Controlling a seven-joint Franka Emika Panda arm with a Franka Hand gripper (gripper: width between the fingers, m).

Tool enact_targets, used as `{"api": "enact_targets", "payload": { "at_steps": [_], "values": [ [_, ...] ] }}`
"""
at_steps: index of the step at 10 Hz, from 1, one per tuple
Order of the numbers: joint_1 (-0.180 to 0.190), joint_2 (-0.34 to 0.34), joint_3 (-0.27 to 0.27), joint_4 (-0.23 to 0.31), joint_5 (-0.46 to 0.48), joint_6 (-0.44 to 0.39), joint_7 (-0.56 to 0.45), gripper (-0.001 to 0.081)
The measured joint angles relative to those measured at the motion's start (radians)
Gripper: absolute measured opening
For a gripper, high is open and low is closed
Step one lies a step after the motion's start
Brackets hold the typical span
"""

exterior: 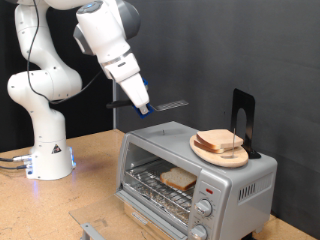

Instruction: Make a piece of toast with the oven

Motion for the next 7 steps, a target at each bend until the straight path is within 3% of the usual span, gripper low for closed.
{"api": "enact_targets", "payload": {
  "at_steps": [7],
  "values": [
    [0.003,0.012,0.096,0.013,-0.004,0.02,0.091,0.0401]
  ]
}}
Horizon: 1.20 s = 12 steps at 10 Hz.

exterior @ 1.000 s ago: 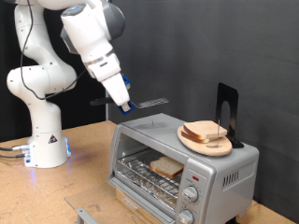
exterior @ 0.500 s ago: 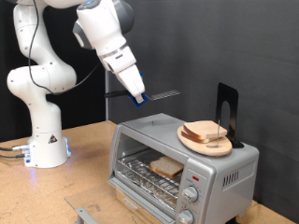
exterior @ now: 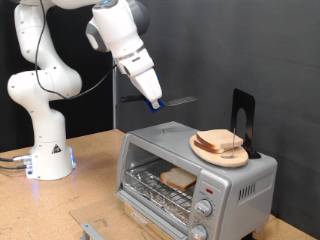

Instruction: Make a piece of toast with the oven

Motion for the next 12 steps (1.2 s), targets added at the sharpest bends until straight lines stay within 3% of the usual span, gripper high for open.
{"api": "enact_targets", "payload": {
  "at_steps": [3,8,9,10,11,12],
  "values": [
    [-0.001,0.051,0.056,-0.002,-0.019,0.04,0.055,0.0401],
    [-0.001,0.129,0.103,-0.024,-0.033,0.124,0.083,0.0401],
    [-0.001,0.138,0.105,-0.025,-0.033,0.137,0.083,0.0625],
    [-0.001,0.147,0.106,-0.025,-0.033,0.147,0.083,0.0625],
    [-0.001,0.15,0.106,-0.025,-0.026,0.159,0.081,0.077],
    [0.0,0.149,0.104,-0.026,-0.009,0.174,0.069,0.077]
  ]
}}
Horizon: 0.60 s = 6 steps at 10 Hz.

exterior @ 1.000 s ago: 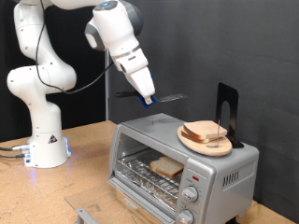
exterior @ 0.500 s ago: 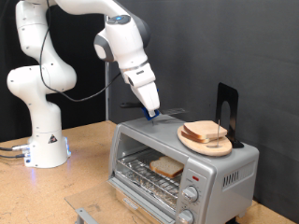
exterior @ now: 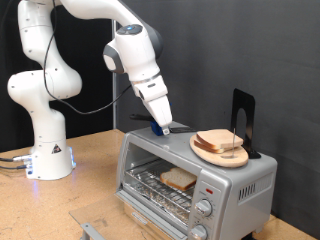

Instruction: Make a piece of toast with the oven

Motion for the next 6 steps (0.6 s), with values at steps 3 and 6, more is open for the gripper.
{"api": "enact_targets", "payload": {
  "at_steps": [3,6],
  "values": [
    [0.0,-0.053,-0.049,-0.001,0.094,-0.039,-0.11,0.0807],
    [-0.022,-0.142,-0.103,-0.003,0.068,-0.171,-0.122,0.0808]
  ]
}}
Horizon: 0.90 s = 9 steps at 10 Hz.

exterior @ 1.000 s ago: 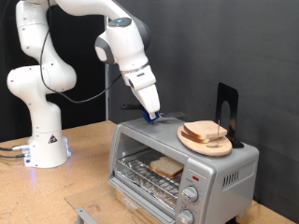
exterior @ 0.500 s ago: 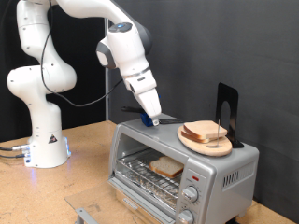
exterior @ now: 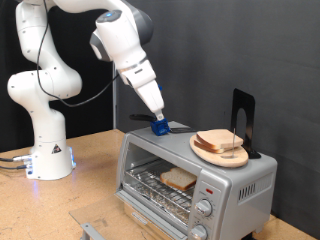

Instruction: Make a piece of toast with the oven

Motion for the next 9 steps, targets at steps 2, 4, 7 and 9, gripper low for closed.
{"api": "enact_targets", "payload": {
  "at_steps": [2,4,7,9],
  "values": [
    [-0.024,-0.022,-0.005,-0.002,-0.034,-0.025,0.017,0.0808],
    [-0.022,-0.025,-0.015,-0.008,-0.02,-0.028,-0.009,0.0808],
    [-0.043,-0.095,-0.127,-0.064,-0.008,-0.1,-0.118,0.0808],
    [-0.077,-0.148,-0.189,-0.102,-0.022,-0.138,-0.171,0.0808]
  ]
}}
